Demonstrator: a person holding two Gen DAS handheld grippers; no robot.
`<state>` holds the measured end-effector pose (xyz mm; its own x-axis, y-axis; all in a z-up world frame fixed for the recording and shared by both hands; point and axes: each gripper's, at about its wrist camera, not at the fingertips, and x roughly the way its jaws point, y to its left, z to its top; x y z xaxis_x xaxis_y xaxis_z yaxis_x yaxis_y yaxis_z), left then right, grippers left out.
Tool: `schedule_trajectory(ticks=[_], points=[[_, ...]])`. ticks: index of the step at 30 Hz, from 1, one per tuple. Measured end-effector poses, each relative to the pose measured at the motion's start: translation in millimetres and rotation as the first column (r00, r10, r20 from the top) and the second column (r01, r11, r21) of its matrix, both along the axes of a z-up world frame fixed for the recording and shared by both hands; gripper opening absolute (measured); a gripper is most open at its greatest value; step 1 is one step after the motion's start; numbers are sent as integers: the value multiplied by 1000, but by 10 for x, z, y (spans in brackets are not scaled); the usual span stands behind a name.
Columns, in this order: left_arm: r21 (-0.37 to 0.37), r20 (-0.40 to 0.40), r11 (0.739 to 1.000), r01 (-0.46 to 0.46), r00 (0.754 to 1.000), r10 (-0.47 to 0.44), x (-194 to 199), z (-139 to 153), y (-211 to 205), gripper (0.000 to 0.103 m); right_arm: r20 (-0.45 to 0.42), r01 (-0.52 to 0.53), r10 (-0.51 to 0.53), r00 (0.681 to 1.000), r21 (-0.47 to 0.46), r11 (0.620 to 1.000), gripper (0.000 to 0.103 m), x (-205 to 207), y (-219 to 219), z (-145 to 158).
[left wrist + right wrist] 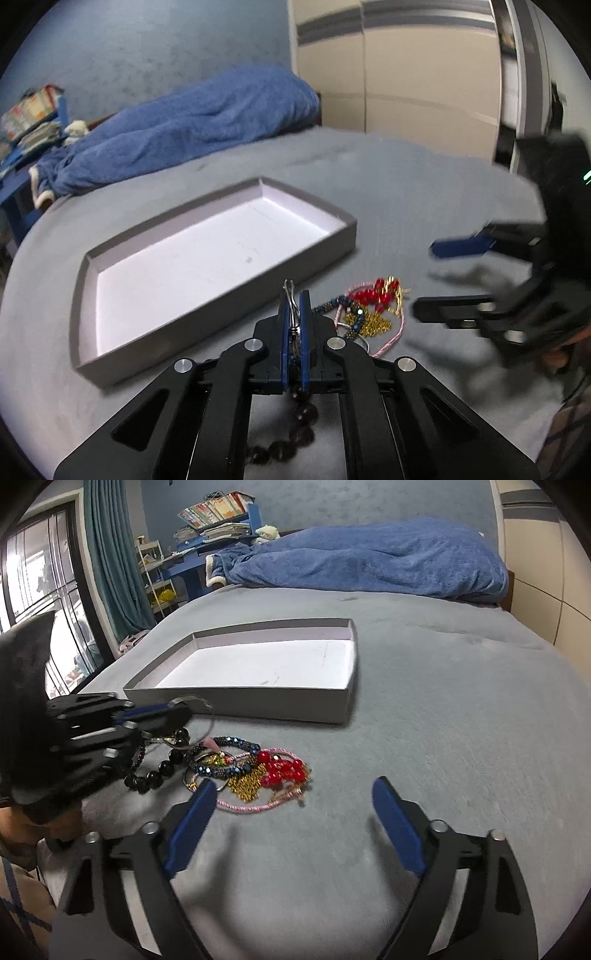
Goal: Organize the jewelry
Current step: 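Grasp the silver hoop with the left tool while the right tool grasps the red bead bracelet, then carry both items over the grey tray and open both tools to drop them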
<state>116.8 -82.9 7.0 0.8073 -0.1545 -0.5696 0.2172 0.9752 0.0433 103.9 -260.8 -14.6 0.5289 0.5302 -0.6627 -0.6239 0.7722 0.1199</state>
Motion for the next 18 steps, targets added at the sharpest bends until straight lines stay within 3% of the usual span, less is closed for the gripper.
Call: schedule_trajectory(ticks=[11,14,18], points=[[-249,90,967,-50,993,75,-517,48,509,6,-4,-44,44,999,-129,991,40,153,353,-165],[-270,73,961,-62,994,85,-490,18,537,6,9,-43,44,999,-134,990,29,125,360,-180],[-271,80,961,-54,994,79,-502,27,533,6,25,-38,40,999,-85,996,25,91,283,-122]])
